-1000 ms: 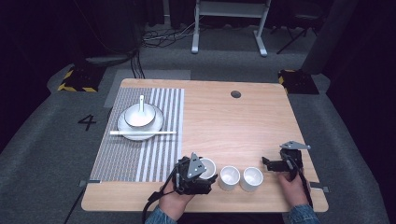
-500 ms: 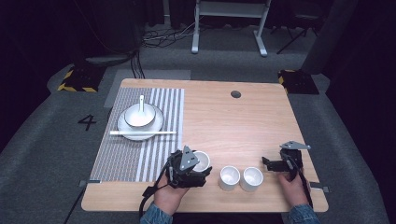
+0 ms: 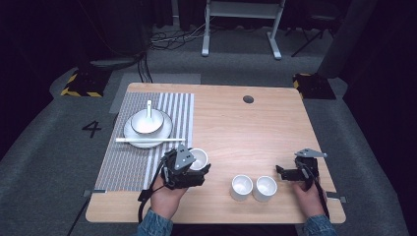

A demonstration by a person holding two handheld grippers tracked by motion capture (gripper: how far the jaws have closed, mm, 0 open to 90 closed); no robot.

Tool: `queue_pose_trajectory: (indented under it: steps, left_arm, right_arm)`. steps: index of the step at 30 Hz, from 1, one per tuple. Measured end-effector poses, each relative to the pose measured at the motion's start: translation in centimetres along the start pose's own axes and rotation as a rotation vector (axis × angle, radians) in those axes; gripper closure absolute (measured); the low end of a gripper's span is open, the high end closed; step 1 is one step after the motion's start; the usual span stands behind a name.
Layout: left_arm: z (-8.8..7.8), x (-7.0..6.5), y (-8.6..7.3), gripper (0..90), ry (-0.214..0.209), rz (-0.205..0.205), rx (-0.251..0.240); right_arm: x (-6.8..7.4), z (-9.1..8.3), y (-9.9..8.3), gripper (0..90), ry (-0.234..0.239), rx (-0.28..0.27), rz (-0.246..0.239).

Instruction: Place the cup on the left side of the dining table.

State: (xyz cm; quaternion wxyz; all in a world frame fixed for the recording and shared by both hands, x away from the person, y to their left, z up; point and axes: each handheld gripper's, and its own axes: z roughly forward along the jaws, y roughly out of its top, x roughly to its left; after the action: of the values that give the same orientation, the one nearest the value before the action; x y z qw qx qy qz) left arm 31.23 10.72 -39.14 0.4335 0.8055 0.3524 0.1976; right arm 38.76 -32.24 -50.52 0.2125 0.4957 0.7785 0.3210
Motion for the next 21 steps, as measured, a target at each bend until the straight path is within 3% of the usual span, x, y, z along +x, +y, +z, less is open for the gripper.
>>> queue_pose_trajectory:
  steps: [12,21]
  left_arm:
    - [-0.1,2.8,0.2,26.6,0.052,-0.029,0.022]
    - [-0.3,4.8,-0.3,26.6,0.131,-0.065,0.021]
  right_arm:
    - [0.0,0.0,0.0,0.5,0.000,0.001,0.002]
    - [0.0,0.0,0.0,0.5,0.000,0.000,0.001]
